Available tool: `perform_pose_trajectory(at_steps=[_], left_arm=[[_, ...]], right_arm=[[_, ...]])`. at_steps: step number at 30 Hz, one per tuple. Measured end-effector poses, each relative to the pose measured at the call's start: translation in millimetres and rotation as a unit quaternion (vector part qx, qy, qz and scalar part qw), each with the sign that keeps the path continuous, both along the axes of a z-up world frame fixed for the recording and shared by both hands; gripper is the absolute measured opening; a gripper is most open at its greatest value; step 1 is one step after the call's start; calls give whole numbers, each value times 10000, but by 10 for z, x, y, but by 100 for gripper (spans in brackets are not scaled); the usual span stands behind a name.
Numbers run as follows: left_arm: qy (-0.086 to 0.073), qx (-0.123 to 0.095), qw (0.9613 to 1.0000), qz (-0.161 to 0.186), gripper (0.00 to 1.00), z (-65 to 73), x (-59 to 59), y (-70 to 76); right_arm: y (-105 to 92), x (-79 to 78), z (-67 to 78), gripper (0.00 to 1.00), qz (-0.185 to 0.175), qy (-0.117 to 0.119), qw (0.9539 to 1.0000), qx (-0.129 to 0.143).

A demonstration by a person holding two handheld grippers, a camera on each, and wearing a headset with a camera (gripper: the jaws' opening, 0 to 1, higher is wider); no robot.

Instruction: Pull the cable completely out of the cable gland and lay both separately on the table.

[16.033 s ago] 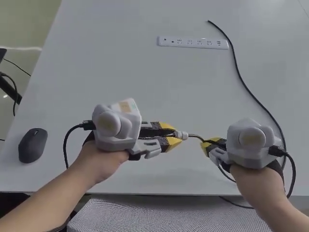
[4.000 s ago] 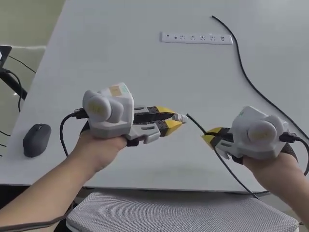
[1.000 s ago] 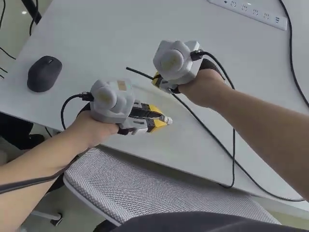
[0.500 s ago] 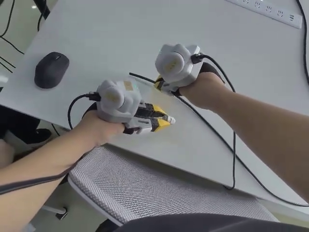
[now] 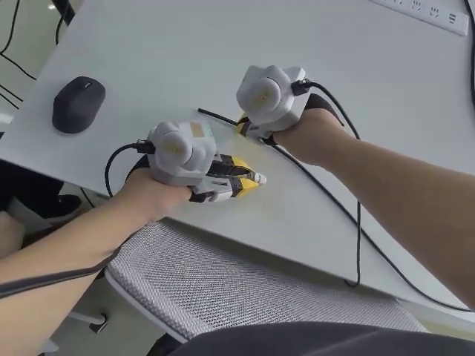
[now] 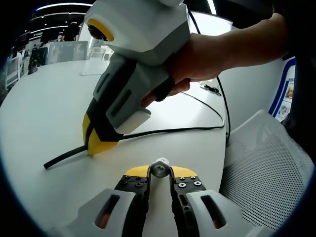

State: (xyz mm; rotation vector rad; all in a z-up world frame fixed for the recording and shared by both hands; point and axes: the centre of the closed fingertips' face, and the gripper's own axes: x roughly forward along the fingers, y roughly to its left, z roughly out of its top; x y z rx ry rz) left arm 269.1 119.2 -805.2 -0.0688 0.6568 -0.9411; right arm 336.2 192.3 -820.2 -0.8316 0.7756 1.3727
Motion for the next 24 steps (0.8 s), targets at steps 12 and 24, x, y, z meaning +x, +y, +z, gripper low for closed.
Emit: perform_pose_trajectory(at_steps=[12,24], left_arm=[[-134,397,9988,-236,16,-79,-50,-8],[-432,780,9952,-393,17,-34,-48,5]], right_arm=[[8,4,-2,0,79,-21,10000,19],[28,23,2,0,88,-32,9999,66]])
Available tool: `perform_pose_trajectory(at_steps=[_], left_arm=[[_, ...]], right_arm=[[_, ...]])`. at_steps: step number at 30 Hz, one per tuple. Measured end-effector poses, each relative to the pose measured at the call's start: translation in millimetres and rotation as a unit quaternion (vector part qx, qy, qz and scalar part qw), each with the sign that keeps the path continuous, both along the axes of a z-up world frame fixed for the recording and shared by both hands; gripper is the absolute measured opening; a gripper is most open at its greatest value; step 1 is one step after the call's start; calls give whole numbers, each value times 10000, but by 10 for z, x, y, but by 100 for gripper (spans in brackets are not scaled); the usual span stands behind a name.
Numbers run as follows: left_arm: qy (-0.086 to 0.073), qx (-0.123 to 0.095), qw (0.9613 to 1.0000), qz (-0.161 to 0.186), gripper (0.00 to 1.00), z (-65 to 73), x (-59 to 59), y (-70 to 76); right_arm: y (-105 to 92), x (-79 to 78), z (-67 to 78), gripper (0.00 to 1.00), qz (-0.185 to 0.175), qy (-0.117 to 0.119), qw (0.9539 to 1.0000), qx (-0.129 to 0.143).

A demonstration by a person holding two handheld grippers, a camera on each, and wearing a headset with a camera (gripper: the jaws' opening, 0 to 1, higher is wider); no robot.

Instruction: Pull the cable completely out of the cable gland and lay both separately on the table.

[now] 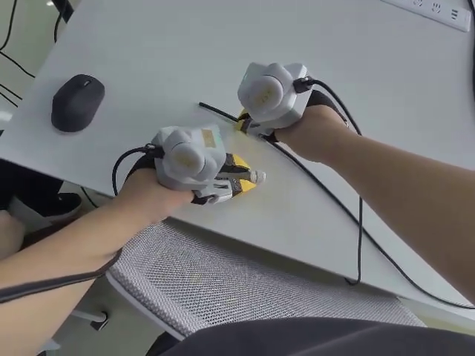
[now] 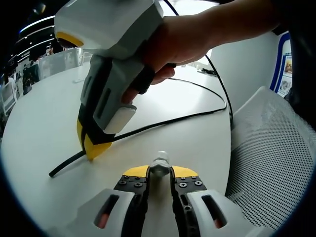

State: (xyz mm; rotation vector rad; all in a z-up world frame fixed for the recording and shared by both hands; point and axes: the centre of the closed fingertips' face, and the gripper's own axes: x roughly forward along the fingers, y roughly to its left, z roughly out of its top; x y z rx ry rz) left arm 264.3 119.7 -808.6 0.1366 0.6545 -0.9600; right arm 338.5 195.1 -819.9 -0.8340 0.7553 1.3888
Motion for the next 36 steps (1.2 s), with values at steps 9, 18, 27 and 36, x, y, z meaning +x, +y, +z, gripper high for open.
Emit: perform_pose_trajectory(at_steps=[9,18,27,36], left_arm=[[-34,20,10000,40,20,28,23,8],[-29,33,10000,65,21,34,30,19],[-59,-12,9999,120,25,82,59,30],[-46,-62,9997,224,31,150,43,66]], right_arm=[[3,11,0,1,-1,-12,10000,13],[9,59,16,9,-54,-127,9999,38],[-67,104,138,17,-283,-112,9994,170],[-190,141,431,25,-621,-204,9963,564]])
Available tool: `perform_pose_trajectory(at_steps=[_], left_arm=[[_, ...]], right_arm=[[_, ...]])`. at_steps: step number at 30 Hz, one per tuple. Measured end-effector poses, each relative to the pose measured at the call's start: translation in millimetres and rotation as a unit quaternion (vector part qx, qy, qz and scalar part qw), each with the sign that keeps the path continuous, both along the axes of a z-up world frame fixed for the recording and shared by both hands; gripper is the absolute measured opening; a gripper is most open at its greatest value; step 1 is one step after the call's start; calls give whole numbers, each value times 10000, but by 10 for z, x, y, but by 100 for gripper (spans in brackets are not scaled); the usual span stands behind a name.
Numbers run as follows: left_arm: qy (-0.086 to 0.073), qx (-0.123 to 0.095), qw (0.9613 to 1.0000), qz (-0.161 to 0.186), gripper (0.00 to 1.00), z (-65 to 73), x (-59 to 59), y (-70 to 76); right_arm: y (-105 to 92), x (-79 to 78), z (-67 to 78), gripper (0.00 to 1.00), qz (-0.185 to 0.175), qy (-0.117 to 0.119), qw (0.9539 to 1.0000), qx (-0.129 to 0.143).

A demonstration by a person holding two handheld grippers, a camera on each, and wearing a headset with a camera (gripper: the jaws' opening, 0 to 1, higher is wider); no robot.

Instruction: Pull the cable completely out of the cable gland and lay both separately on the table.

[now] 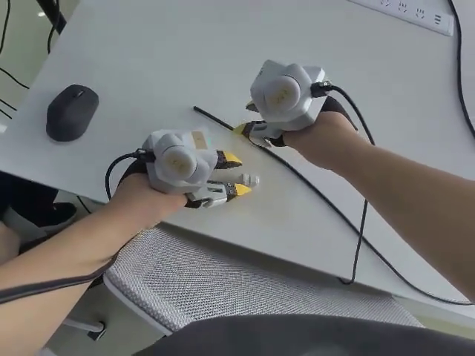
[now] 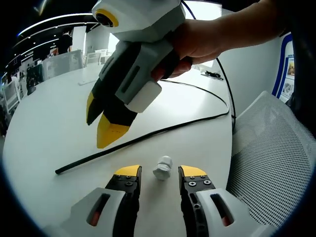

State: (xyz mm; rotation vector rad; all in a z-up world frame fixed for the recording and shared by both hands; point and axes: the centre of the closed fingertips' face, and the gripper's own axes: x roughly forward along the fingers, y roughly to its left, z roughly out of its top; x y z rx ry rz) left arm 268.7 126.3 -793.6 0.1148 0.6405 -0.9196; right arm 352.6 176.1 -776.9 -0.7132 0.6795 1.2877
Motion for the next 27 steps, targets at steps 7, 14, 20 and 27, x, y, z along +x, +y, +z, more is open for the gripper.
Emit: perform_pose_trajectory(at_steps=[7,14,20,27], left_arm=[[37,-71,9999,108,35,90,-48,49],[54,-133,9996,250,42,133,-46,115],[71,-130,9994,320,44,213,-110,155],[51,-224,9987,445,50,356,-185,196]], right_arm=[[-147,-39,361,31,-267,-25,9987,444],[-356,-132,615,34,-490,-70,9965,679],[-538,-178,812,37,-682,-231,9935,882],[-803,-282,1055,39,-1021,-268,9876,1160]])
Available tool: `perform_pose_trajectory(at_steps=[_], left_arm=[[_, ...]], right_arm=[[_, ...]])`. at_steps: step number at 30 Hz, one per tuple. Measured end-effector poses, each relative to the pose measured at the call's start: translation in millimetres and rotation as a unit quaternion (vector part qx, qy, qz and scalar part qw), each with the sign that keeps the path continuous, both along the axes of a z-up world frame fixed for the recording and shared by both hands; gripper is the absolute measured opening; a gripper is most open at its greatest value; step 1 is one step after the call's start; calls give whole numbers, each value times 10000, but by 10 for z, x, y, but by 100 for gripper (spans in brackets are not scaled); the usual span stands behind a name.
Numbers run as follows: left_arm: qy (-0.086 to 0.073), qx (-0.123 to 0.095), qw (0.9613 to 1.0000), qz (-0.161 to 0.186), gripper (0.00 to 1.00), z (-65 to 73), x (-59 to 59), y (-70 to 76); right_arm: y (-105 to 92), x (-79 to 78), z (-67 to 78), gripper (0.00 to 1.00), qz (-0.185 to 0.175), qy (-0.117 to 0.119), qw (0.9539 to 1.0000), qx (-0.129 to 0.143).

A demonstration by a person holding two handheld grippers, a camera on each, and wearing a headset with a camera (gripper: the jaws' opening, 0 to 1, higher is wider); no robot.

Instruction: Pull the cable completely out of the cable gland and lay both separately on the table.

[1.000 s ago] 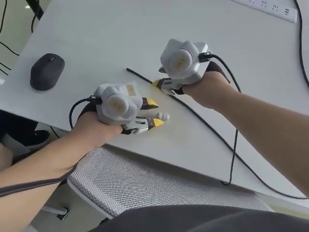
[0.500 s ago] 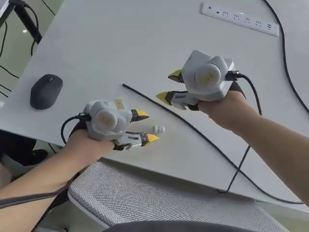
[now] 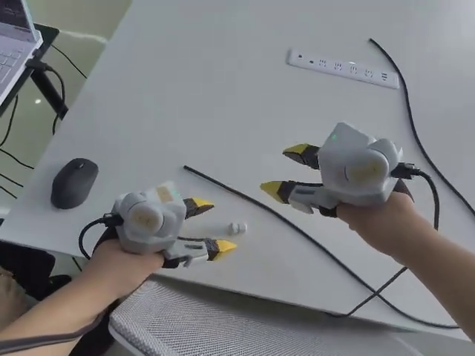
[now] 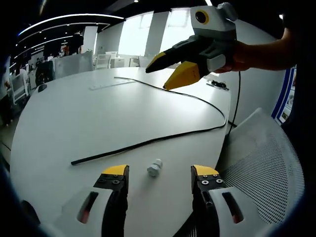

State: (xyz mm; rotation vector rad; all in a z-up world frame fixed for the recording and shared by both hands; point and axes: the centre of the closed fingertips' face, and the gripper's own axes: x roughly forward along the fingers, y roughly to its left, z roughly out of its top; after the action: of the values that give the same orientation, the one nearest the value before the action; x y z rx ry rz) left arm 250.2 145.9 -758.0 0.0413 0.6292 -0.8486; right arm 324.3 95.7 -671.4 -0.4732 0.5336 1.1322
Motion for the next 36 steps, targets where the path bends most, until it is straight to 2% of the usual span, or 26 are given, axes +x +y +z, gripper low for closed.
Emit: perform_pose_trajectory(at_steps=[6,8,11,13,17,22,25,28,30,33,36], left_arm=[[5,-95,9999,95,51,120,-35,11],[11,-153,9998,139,51,198,-55,5],[-22,-155,9997,196,56,270,-67,14],[-35,-169,9996,227,57,316,-73,30],[-43,-200,9994,285,57,425,-95,73],[-28,-260,9989,391,61,514,-123,137],[91,-311,9983,475,64,547,-160,179],[92,-262,9985,469,67,578,-201,200],[90,-247,9986,456,69,600,-227,221],[184,-261,9982,506,74,591,-259,252],[183,-246,9981,533,76,589,-279,264]], right_arm=[[-293,-89,147,42,-407,77,9987,306],[-415,-115,174,44,-553,110,9977,385],[-572,-168,231,46,-735,140,9958,531],[-685,-213,271,49,-980,291,9916,788],[-856,-298,299,53,-1189,366,9872,999],[-1067,-482,213,57,-1415,546,9827,1062],[-1205,-584,123,59,-1570,666,9797,1050],[-1361,-670,34,60,-1779,804,9746,1096],[-1427,-730,-7,62,-1804,820,9743,1067],[-1491,-817,-48,67,-1819,859,9741,1034],[-1547,-874,-125,73,-1788,938,9742,1013]])
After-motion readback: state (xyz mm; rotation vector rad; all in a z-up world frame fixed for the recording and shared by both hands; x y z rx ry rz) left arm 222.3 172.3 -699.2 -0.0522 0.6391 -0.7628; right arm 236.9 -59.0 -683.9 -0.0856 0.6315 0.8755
